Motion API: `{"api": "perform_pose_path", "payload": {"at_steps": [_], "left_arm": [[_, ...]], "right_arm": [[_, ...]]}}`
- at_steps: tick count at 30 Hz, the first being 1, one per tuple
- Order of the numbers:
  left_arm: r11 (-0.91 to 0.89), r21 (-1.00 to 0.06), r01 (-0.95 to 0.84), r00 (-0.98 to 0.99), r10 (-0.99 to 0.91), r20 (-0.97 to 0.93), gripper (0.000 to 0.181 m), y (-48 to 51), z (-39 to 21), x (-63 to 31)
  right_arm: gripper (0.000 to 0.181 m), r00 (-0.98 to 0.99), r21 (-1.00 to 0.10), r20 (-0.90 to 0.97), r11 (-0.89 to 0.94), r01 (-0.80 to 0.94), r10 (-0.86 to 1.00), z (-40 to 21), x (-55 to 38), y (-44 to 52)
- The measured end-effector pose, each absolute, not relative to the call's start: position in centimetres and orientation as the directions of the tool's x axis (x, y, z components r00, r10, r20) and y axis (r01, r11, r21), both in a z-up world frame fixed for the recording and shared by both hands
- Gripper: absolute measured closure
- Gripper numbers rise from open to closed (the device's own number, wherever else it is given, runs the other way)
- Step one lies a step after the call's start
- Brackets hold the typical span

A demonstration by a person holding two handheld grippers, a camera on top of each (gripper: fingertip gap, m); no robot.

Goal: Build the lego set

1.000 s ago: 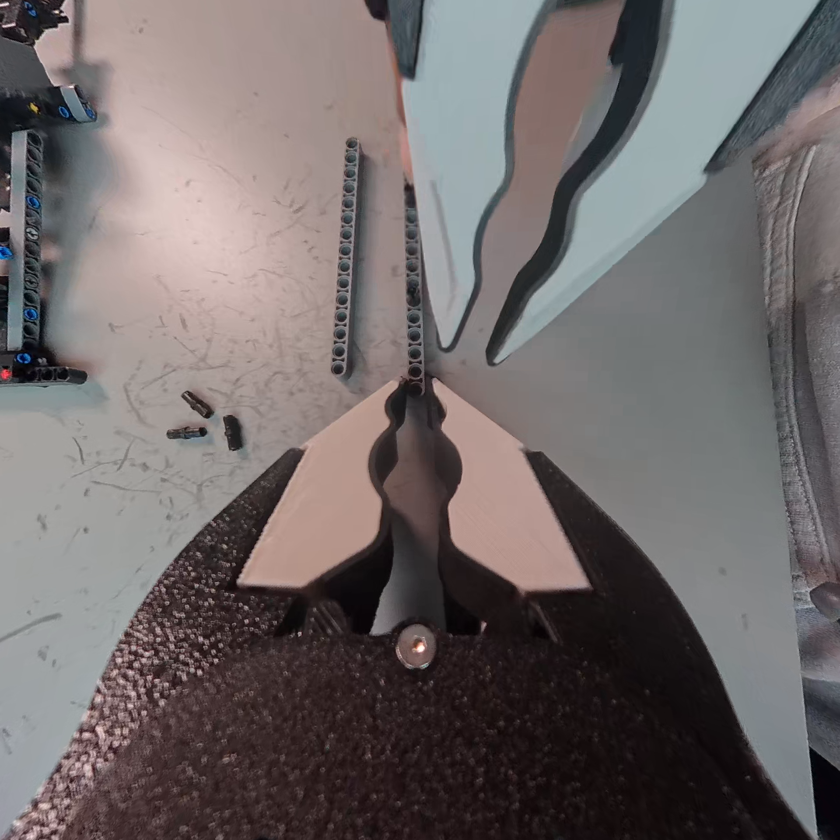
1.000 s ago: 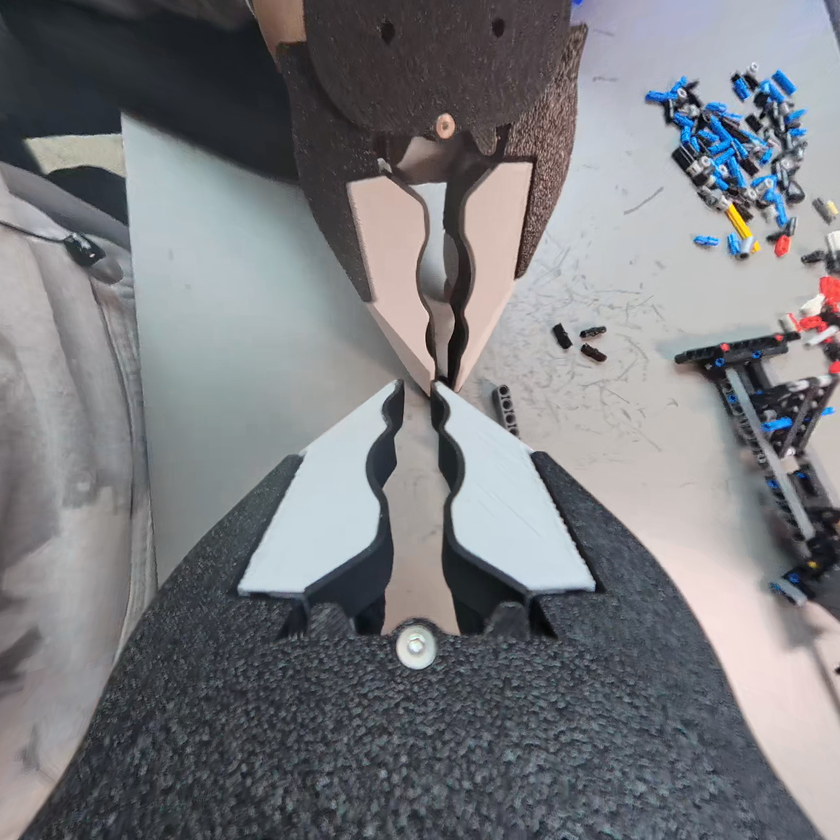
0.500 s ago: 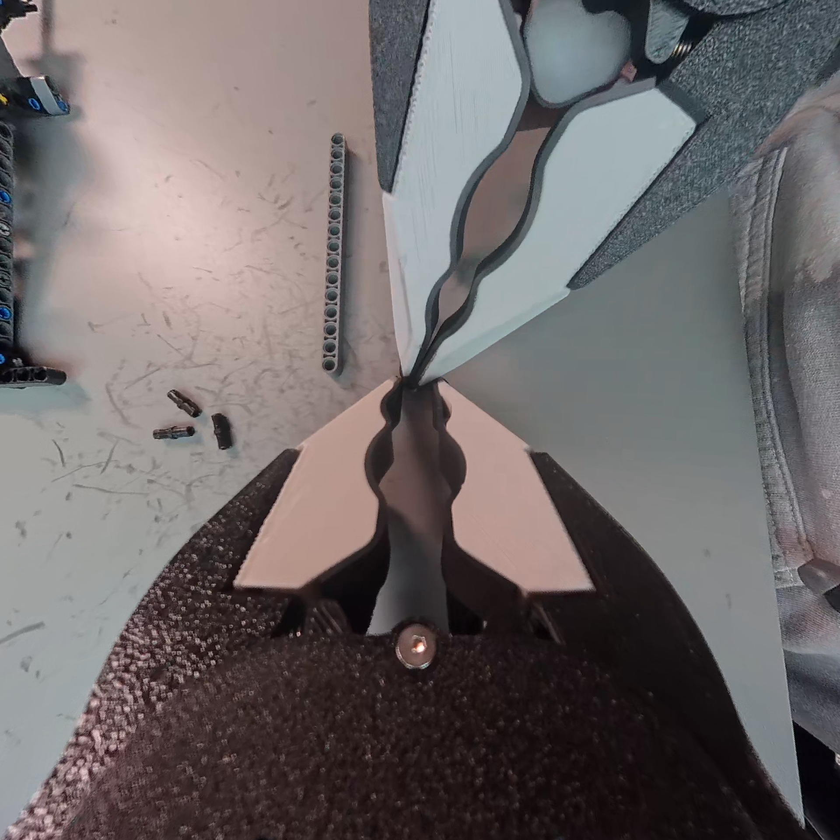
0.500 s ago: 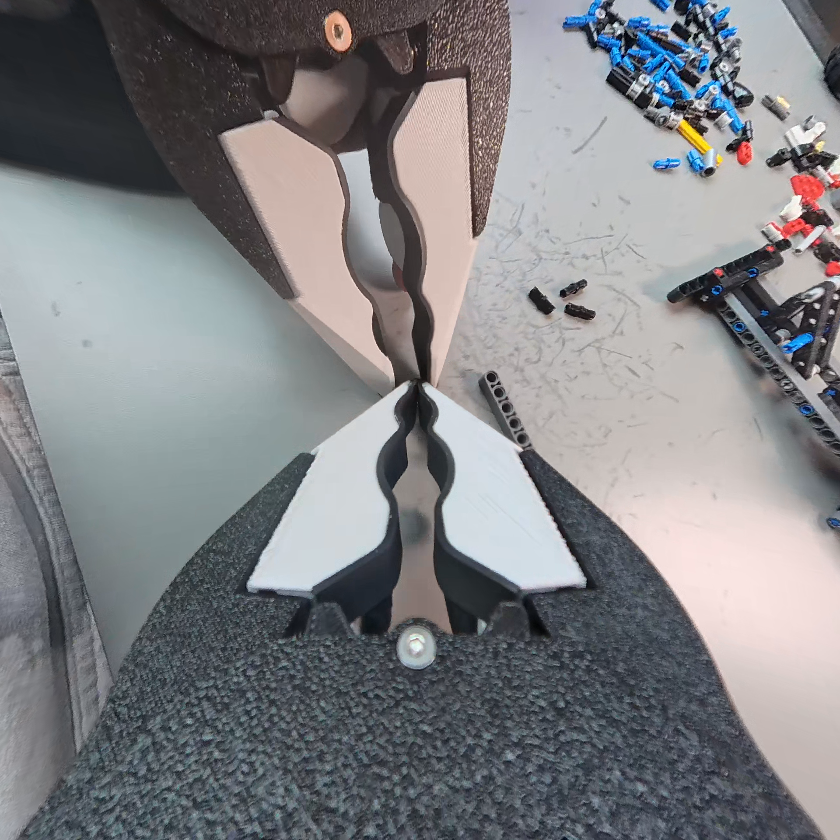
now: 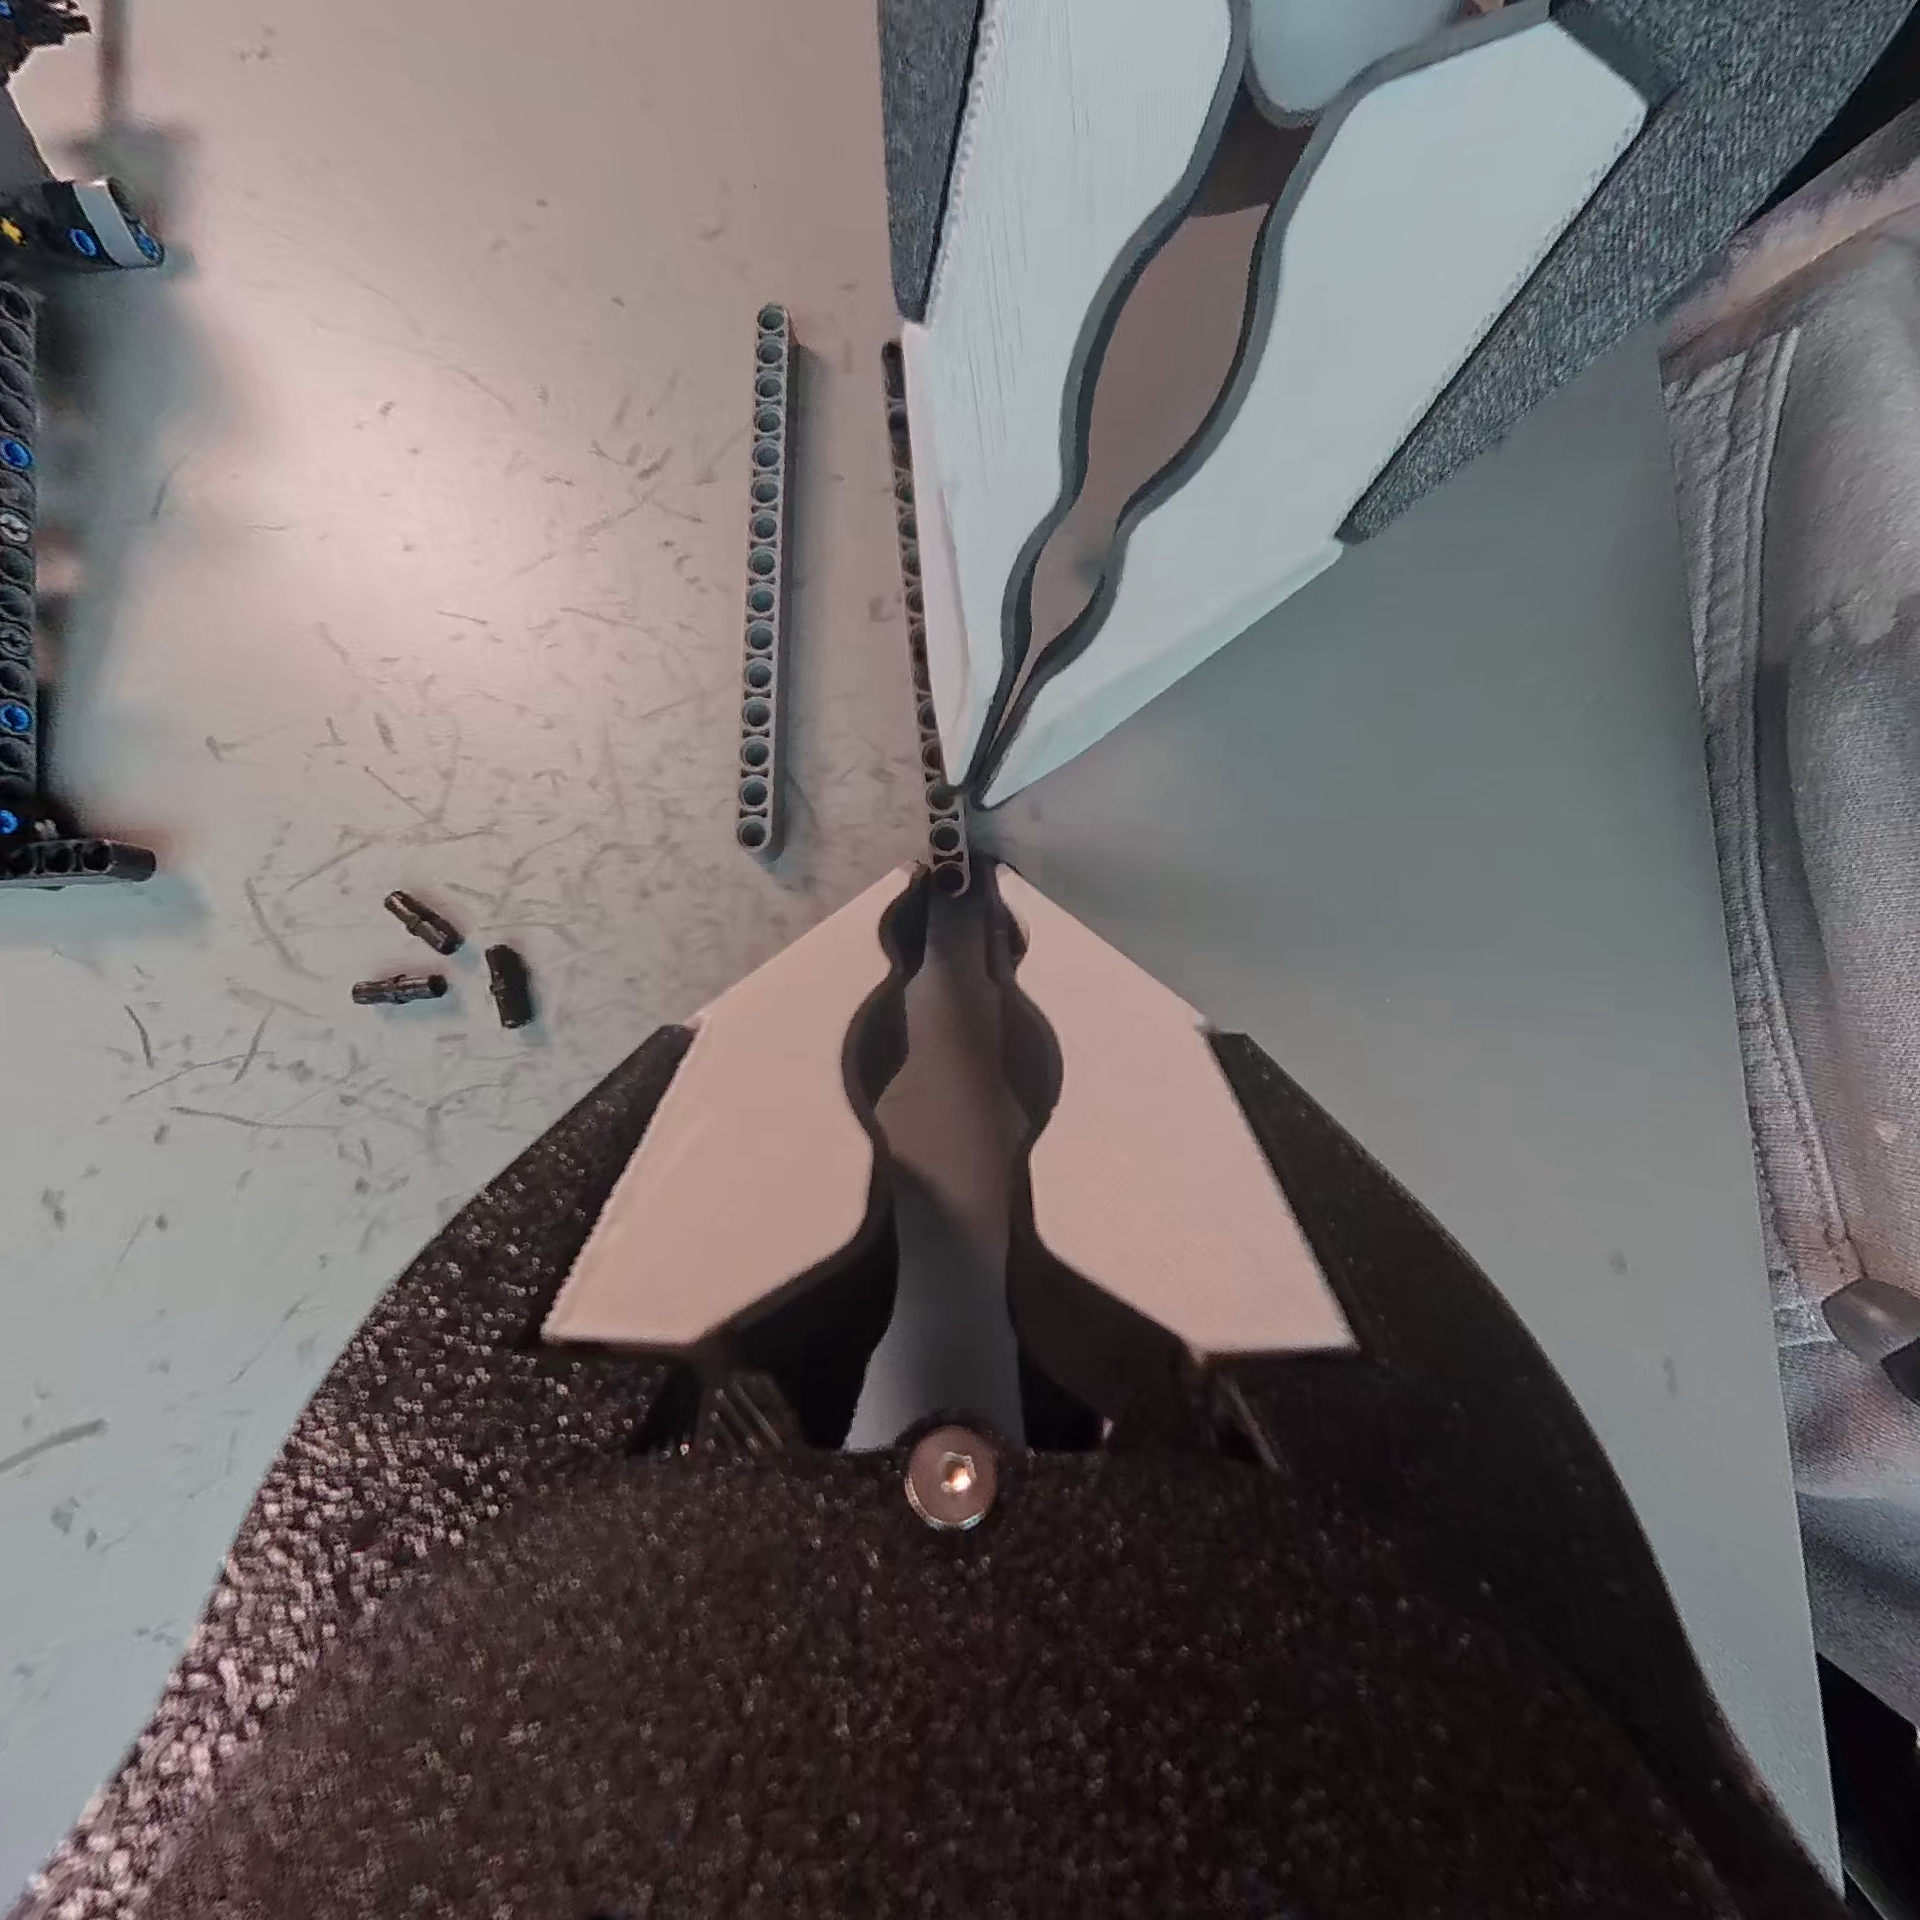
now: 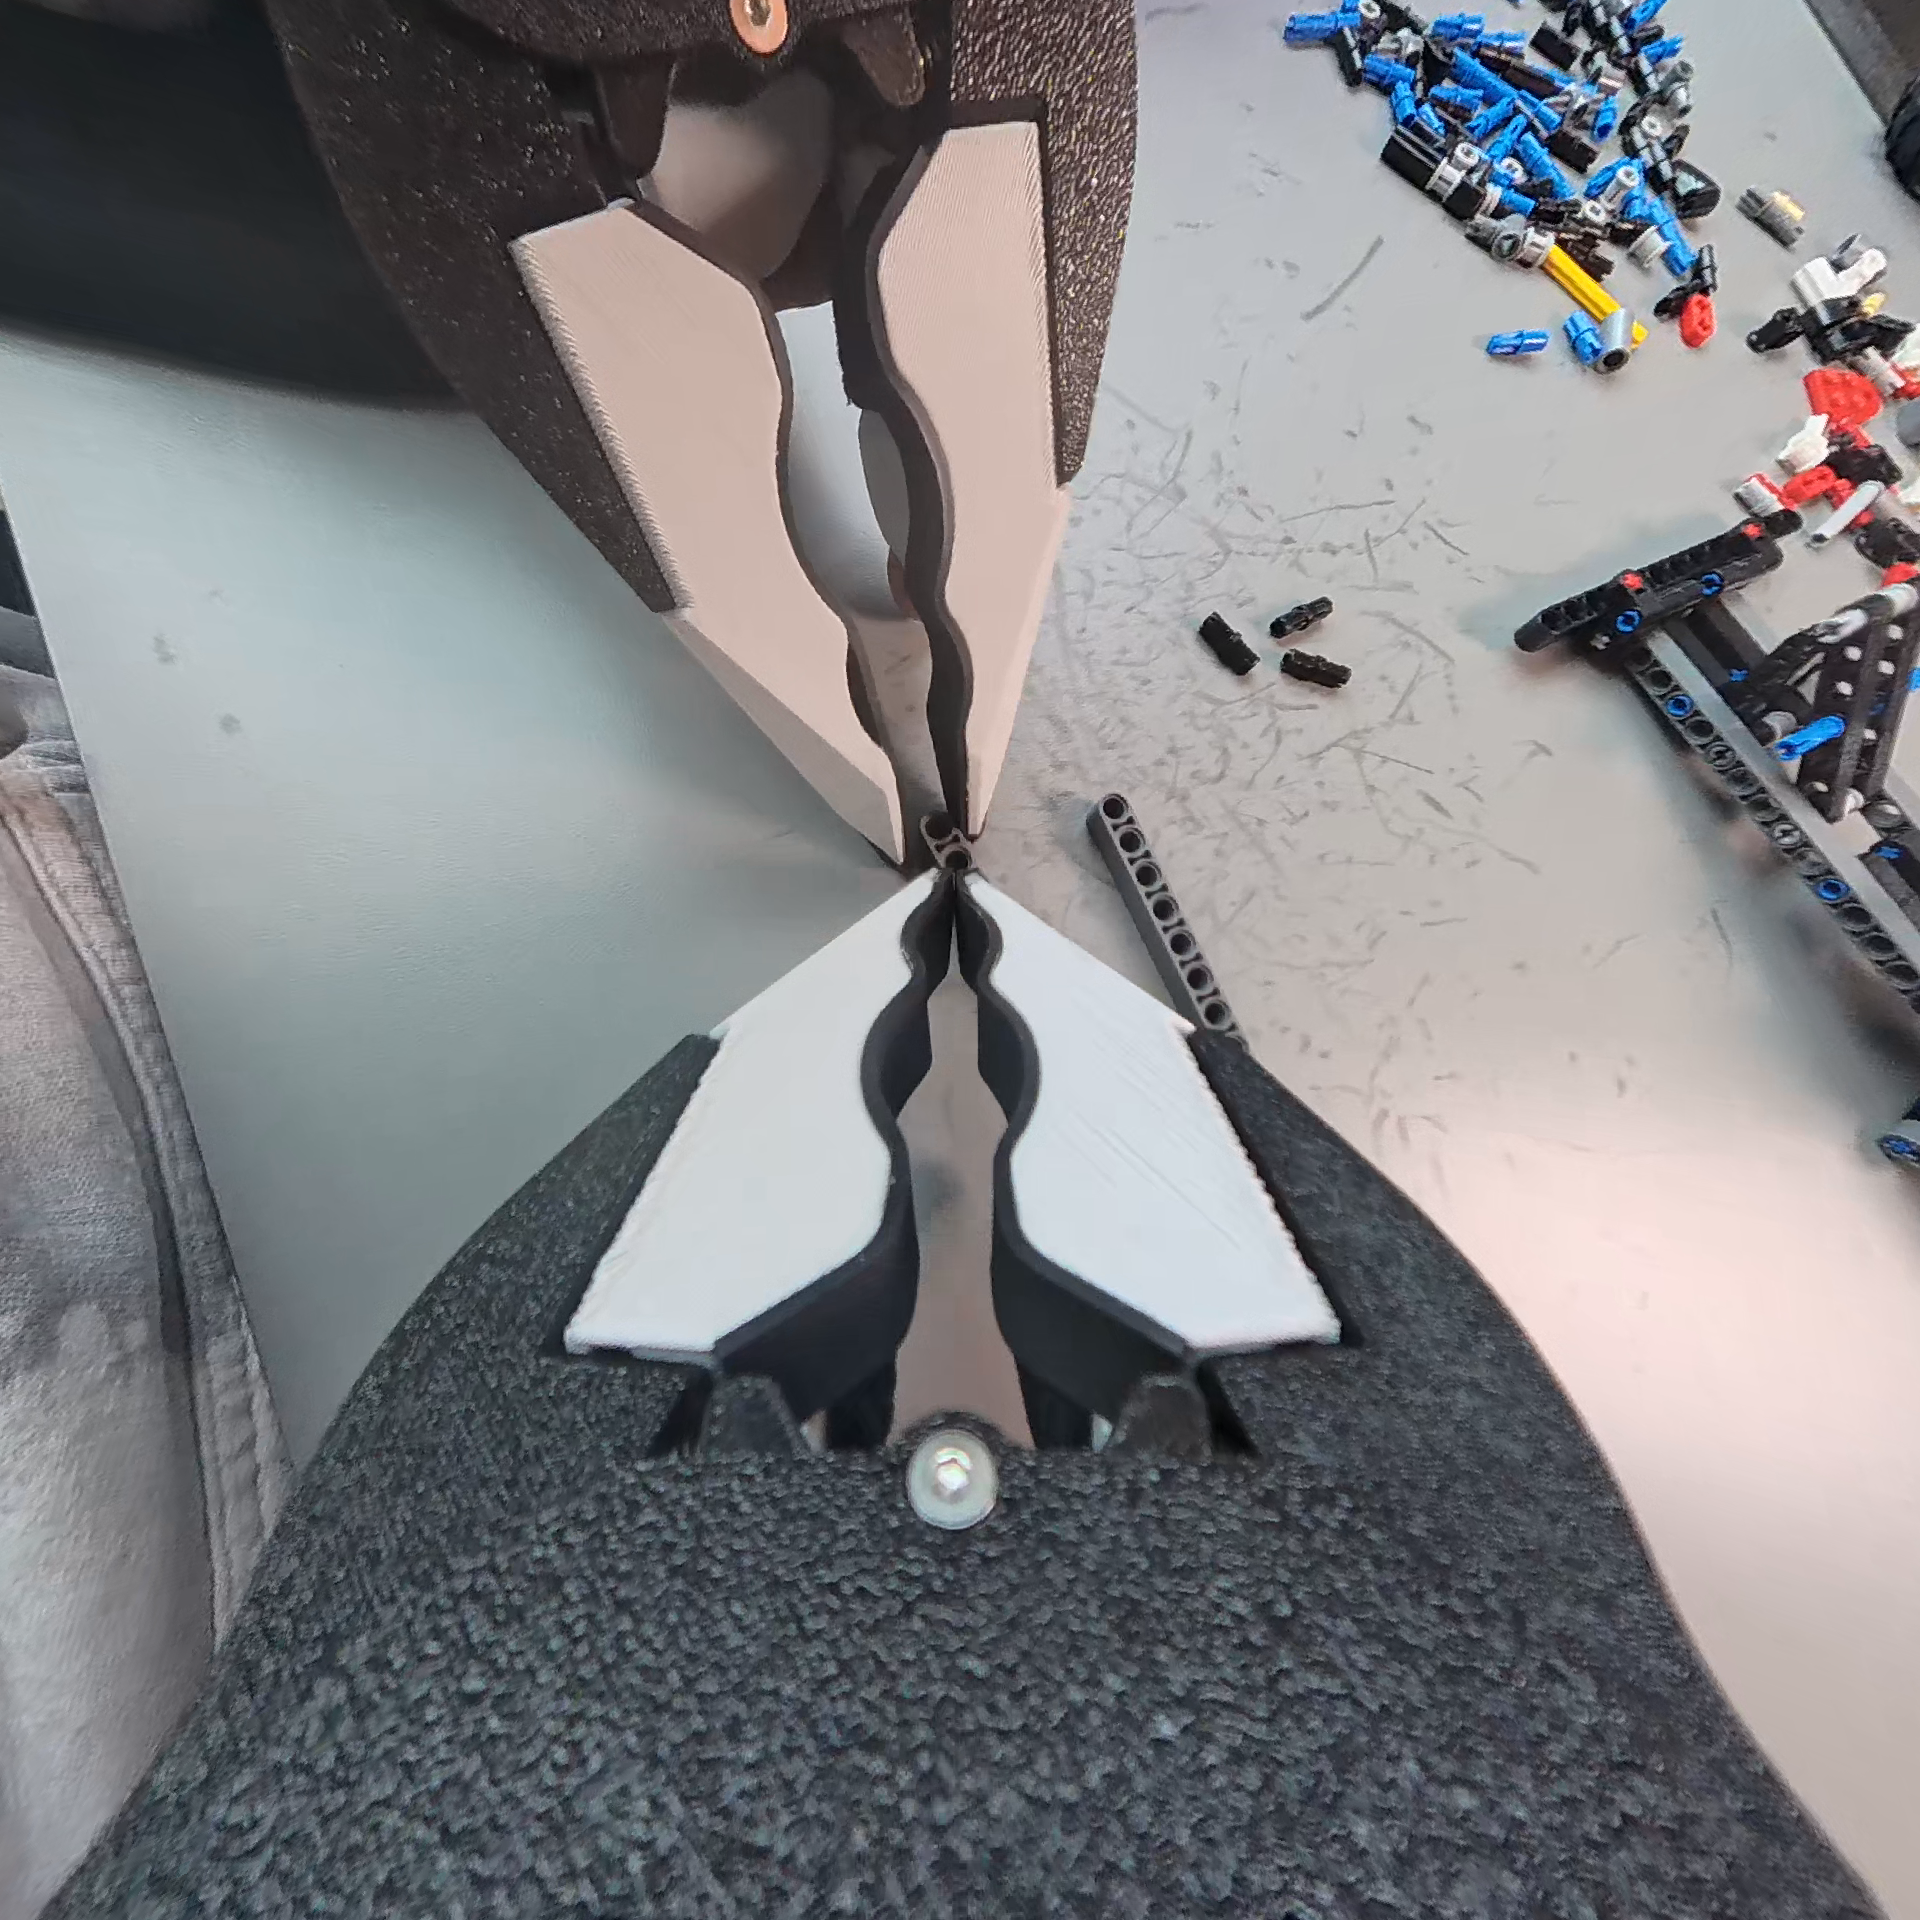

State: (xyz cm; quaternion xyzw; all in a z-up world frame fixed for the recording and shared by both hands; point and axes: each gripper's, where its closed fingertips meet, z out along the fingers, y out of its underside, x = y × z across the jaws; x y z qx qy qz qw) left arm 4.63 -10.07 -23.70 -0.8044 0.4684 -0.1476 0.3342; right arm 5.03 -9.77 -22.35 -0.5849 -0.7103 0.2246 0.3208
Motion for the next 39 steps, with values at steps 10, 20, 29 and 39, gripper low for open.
{"api": "perform_pose_path", "payload": {"at_steps": [10,20,29,39], "left_arm": [[-0.337,-0.675,-0.656,0.514,-0.855,-0.072,0.172,-10.1,-23.7,4.7],[-0.341,-0.676,-0.654,0.513,-0.856,-0.066,0.172,-10.2,-23.7,4.7],[-0.343,-0.676,-0.652,0.515,-0.855,-0.064,0.172,-10.1,-23.7,4.7],[-0.354,-0.677,-0.645,0.534,-0.843,-0.068,0.172,-9.8,-23.7,4.5]], "right_arm": [[0.181,-0.106,-0.681,0.211,0.224,0.697,0.972,-22.8,5.6,-9.5],[0.181,-0.100,-0.677,0.210,0.218,0.703,0.973,-22.9,6.0,-9.2],[0.181,-0.083,-0.676,0.212,0.208,0.707,0.974,-22.8,6.6,-8.8],[0.179,-0.049,-0.774,0.209,0.196,0.602,0.977,-19.7,7.4,-7.9]]}}
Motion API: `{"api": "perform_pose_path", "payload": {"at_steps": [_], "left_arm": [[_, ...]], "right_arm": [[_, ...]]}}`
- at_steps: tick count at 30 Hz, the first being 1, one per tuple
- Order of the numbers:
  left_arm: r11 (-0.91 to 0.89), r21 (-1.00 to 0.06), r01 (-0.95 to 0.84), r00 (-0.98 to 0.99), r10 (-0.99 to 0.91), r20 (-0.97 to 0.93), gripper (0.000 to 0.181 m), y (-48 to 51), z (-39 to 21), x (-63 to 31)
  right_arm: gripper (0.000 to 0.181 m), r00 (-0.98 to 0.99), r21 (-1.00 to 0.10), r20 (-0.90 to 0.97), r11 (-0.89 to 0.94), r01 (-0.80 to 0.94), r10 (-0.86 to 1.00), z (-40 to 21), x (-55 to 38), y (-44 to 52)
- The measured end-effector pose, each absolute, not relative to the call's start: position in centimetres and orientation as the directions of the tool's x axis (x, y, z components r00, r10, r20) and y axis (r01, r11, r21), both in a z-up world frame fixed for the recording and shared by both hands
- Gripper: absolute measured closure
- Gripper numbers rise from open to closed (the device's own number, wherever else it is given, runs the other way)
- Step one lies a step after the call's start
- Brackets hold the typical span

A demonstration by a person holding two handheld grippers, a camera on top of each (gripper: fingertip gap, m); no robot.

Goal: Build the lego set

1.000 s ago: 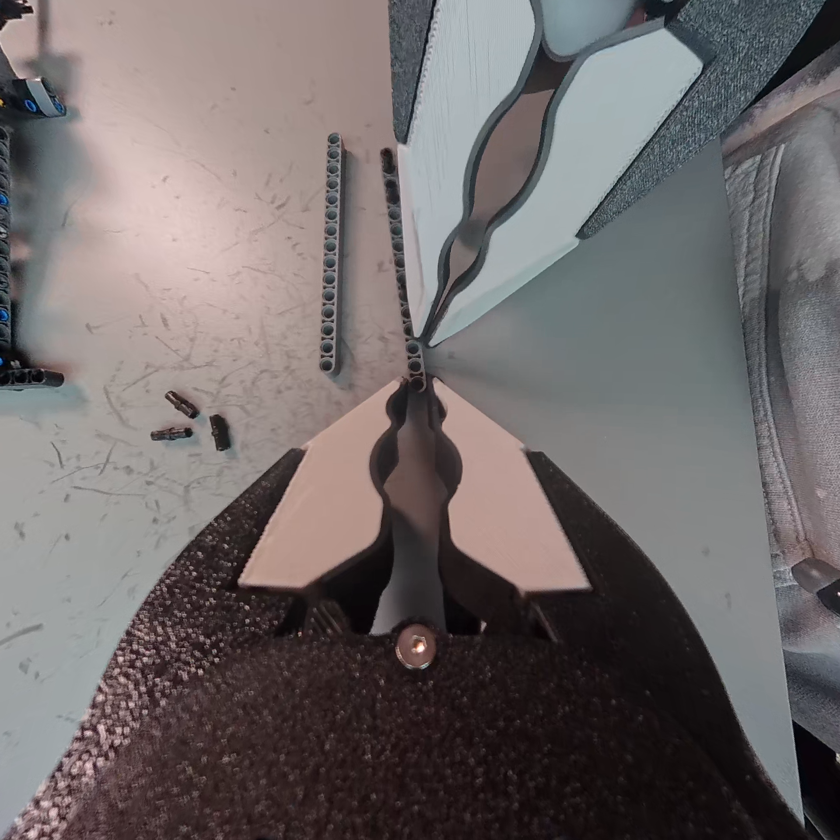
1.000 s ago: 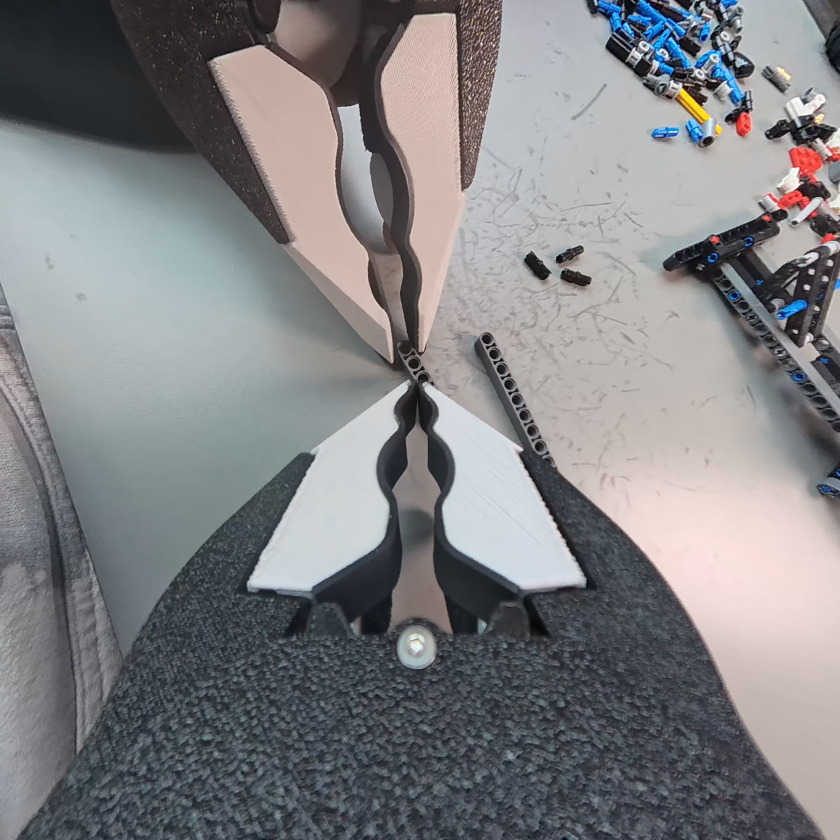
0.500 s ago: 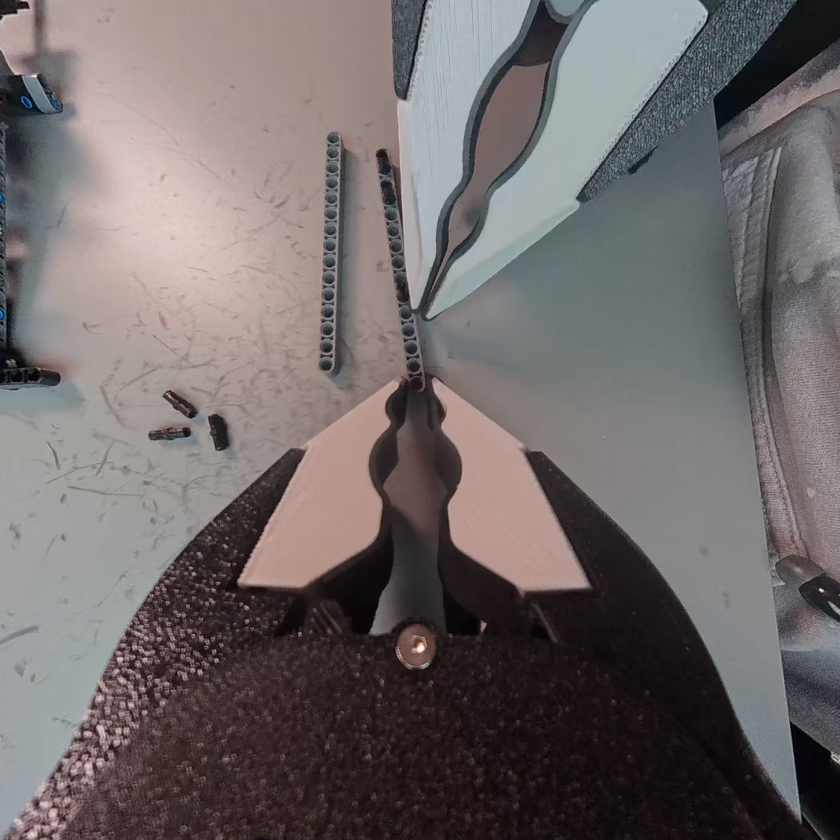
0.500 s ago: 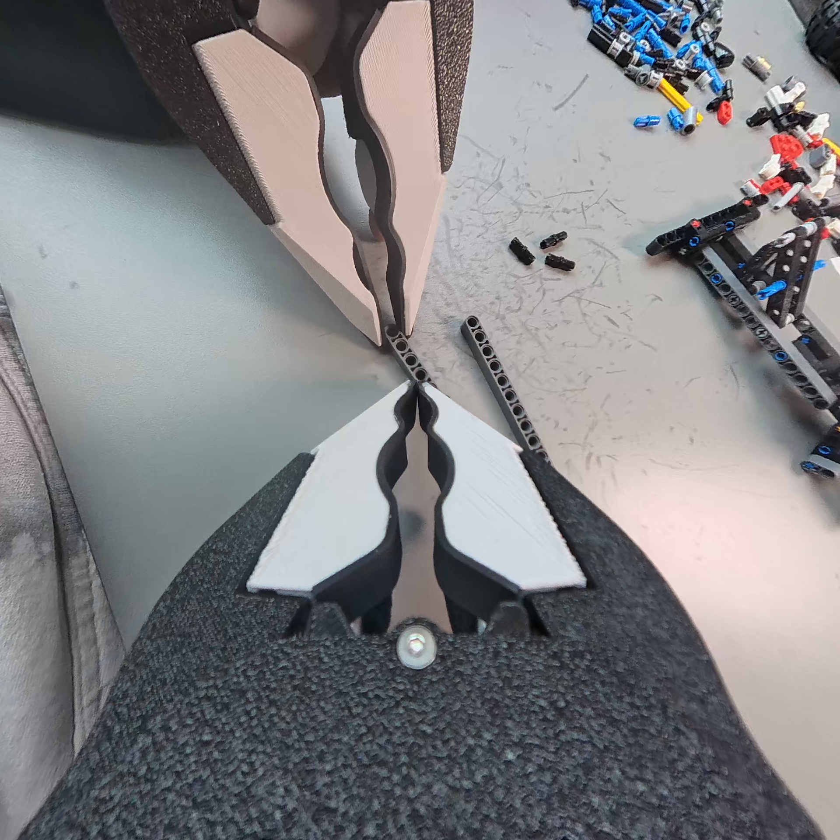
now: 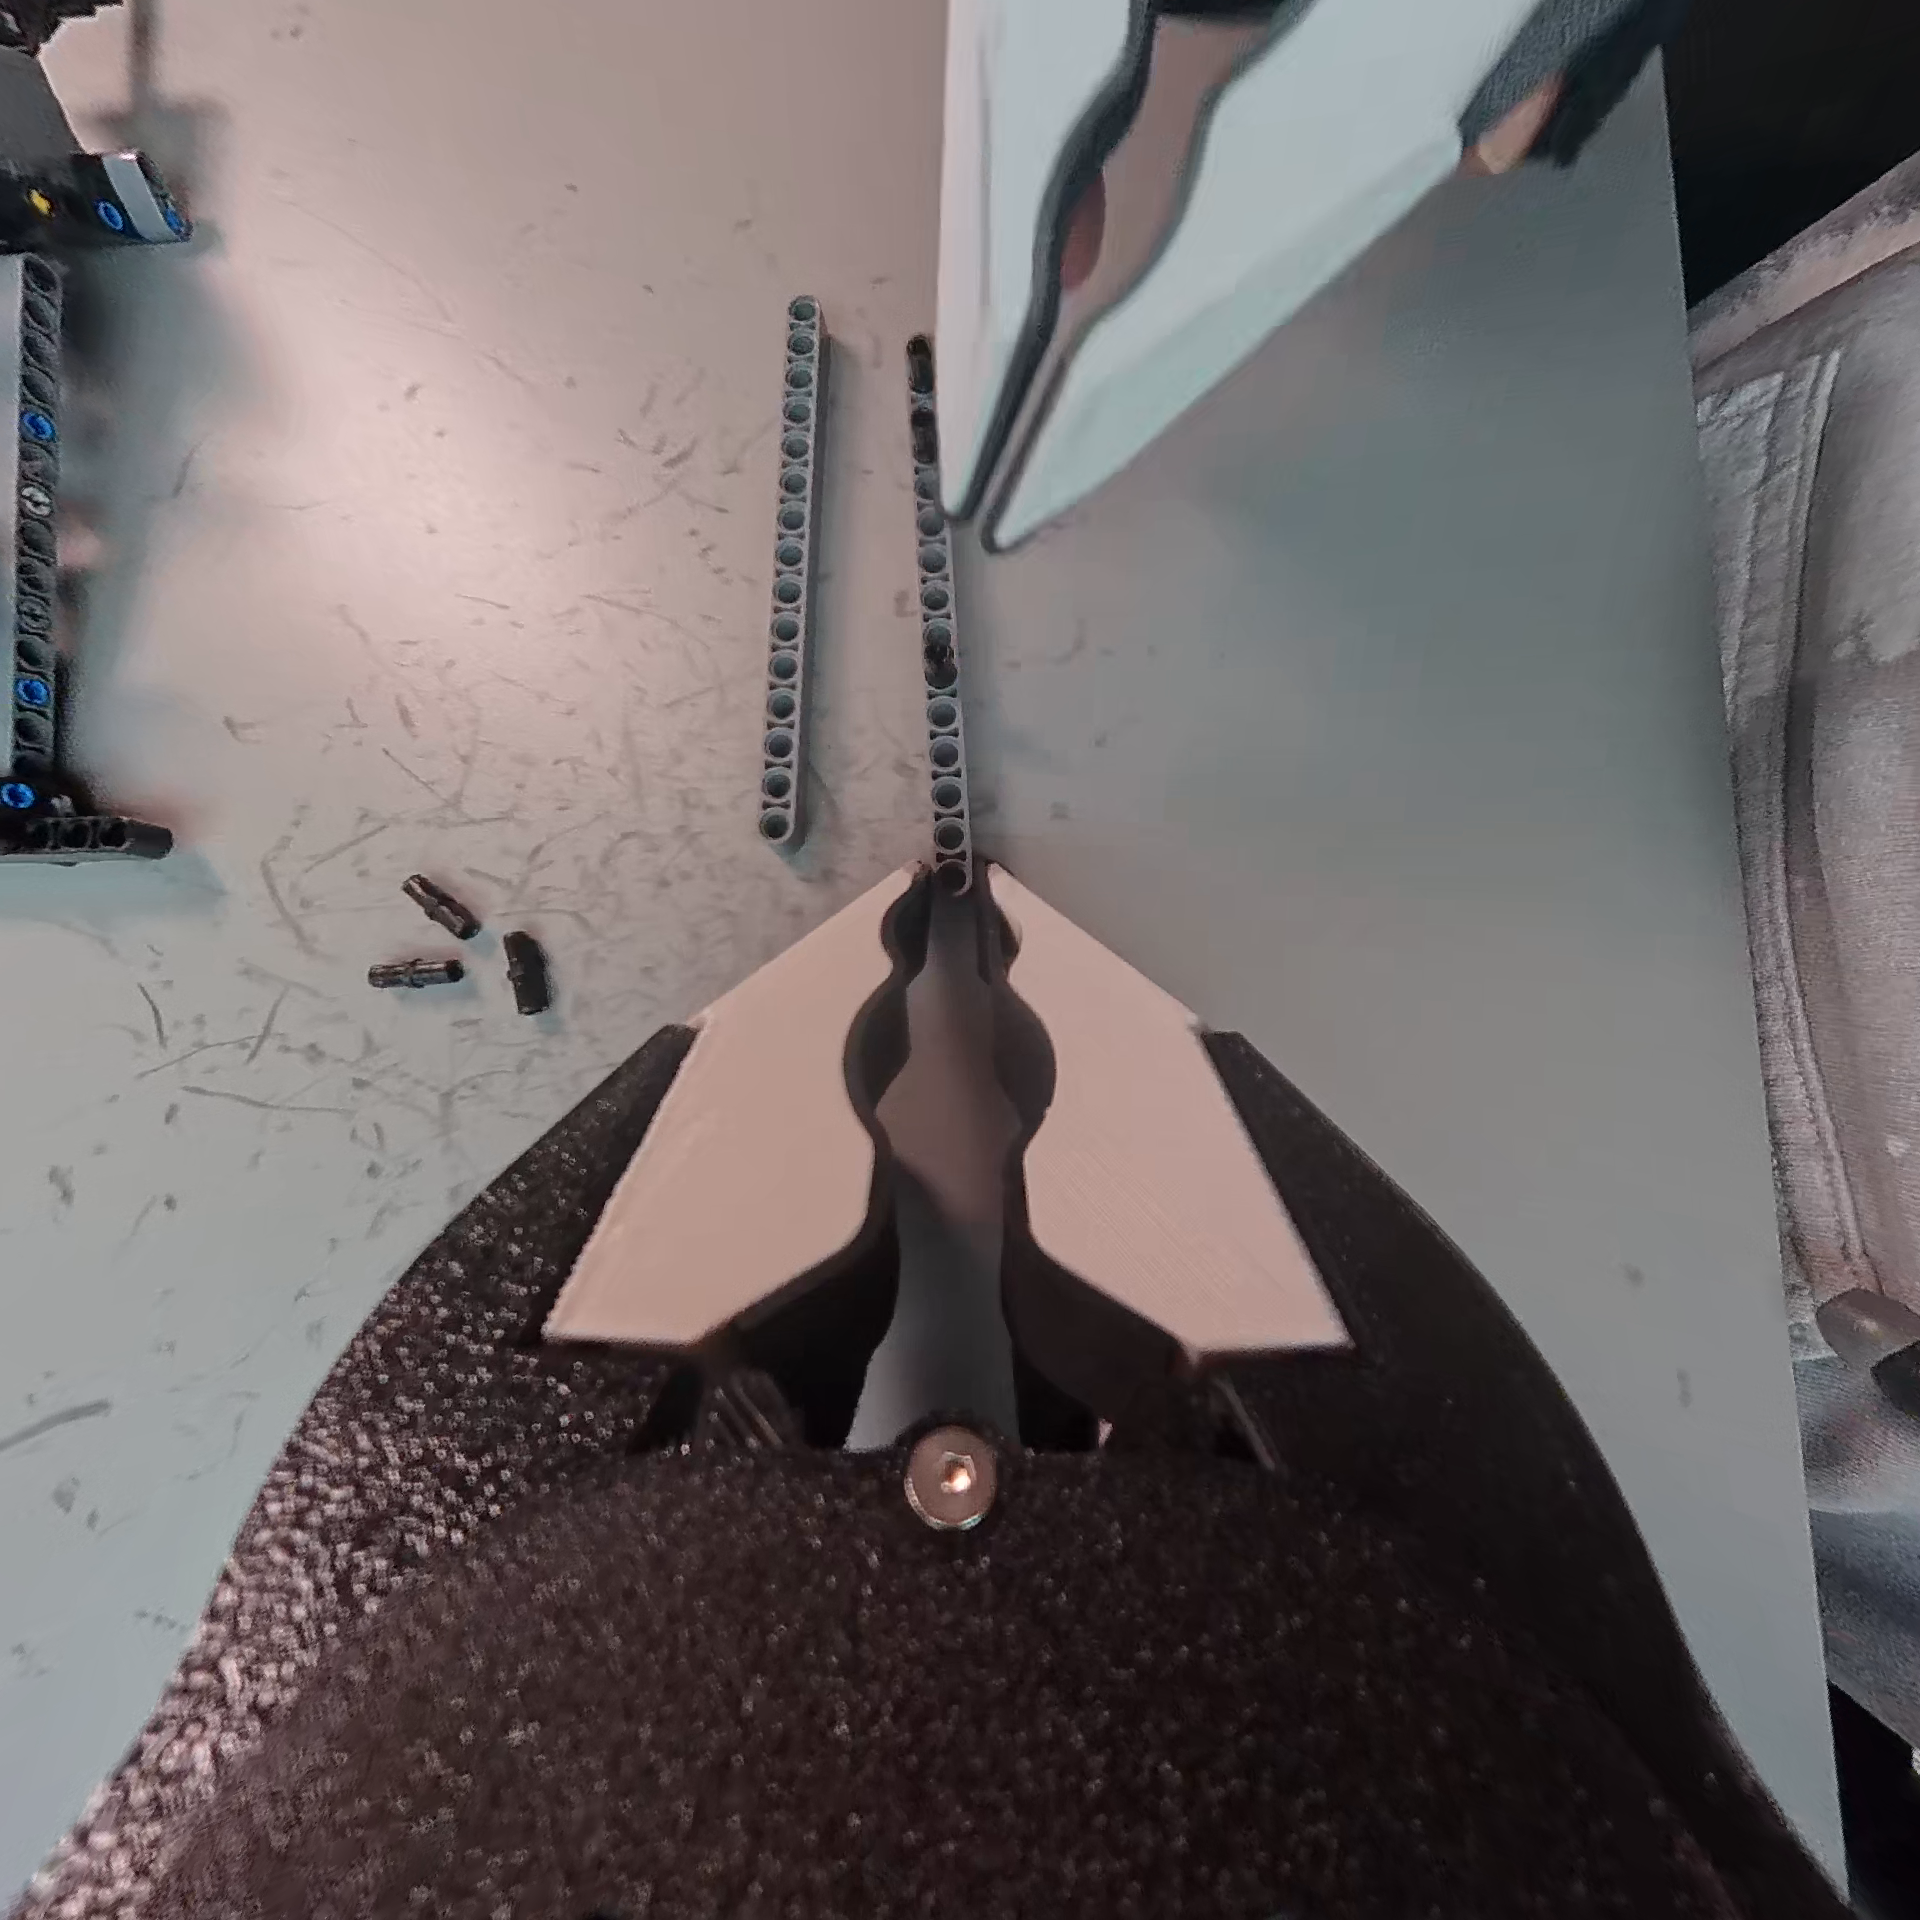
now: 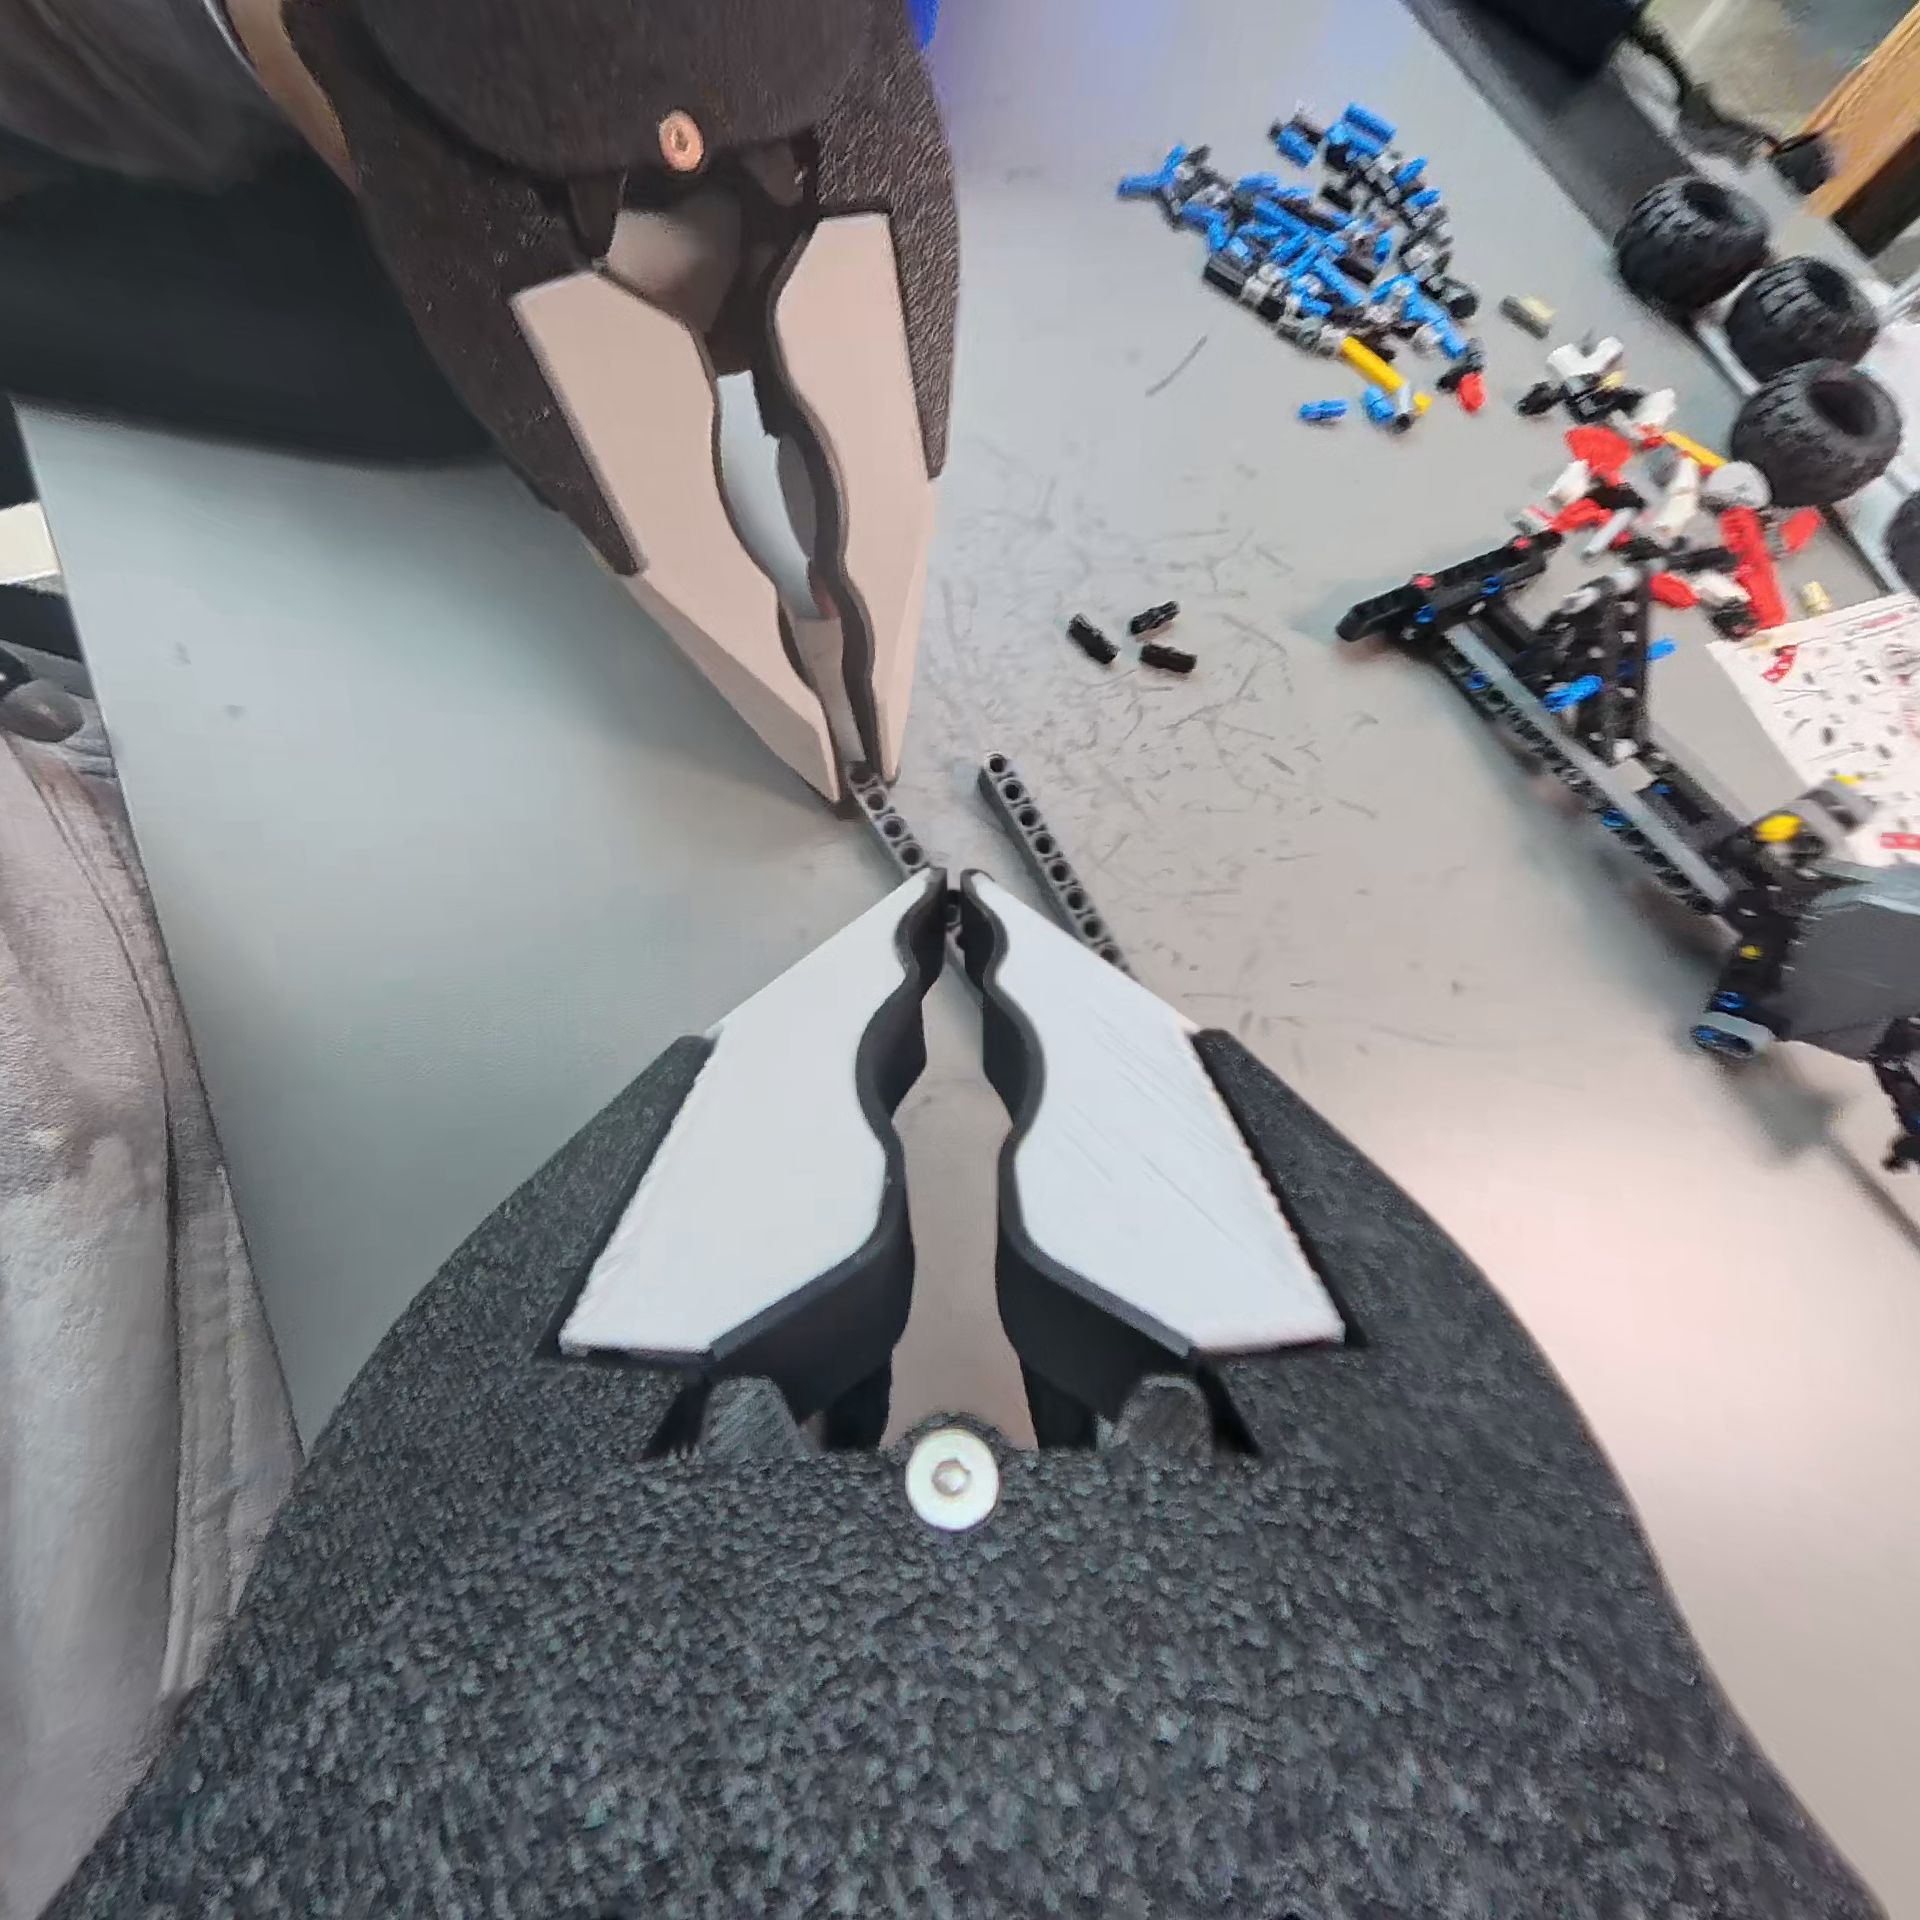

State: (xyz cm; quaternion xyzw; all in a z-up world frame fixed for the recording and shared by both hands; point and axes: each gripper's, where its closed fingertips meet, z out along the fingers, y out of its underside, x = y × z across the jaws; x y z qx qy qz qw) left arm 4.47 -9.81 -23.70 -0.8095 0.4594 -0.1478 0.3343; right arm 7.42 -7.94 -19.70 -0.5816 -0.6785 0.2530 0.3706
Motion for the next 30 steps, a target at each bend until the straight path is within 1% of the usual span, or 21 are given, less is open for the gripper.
{"api": "perform_pose_path", "payload": {"at_steps": [3,5,7,9,18,25,30], "left_arm": [[-0.366,-0.681,-0.634,0.548,-0.834,-0.063,0.172,-9.5,-23.7,4.1],[-0.374,-0.685,-0.626,0.558,-0.828,-0.058,0.172,-9.3,-23.7,3.9],[-0.376,-0.689,-0.619,0.563,-0.824,-0.057,0.172,-9.2,-23.7,3.9],[-0.375,-0.692,-0.617,0.571,-0.818,-0.066,0.172,-8.9,-23.7,3.8],[-0.383,-0.696,-0.608,0.592,-0.803,-0.075,0.172,-8.1,-23.7,4.5],[-0.379,-0.696,-0.610,0.605,-0.790,-0.100,0.170,-7.3,-23.6,5.0],[-0.388,-0.714,-0.583,0.629,-0.772,-0.094,0.169,-7.0,-23.2,4.5]], "right_arm": [[0.169,0.000,-0.772,0.211,0.167,0.614,0.977,-18.6,9.0,-5.4],[0.159,-0.031,-0.720,0.197,0.166,0.674,0.980,-19.8,10.7,-4.7],[0.155,-0.052,-0.663,0.245,0.206,0.719,0.968,-21.0,12.1,-3.7],[0.157,-0.071,-0.643,0.245,0.217,0.735,0.967,-21.8,12.8,-3.5],[0.175,-0.129,-0.613,0.249,0.259,0.746,0.960,-23.1,13.2,-2.3],[0.175,-0.158,-0.615,0.240,0.276,0.739,0.958,-23.1,13.2,-1.4],[0.175,-0.159,-0.626,0.237,0.276,0.730,0.958,-23.1,13.0,-1.3]]}}
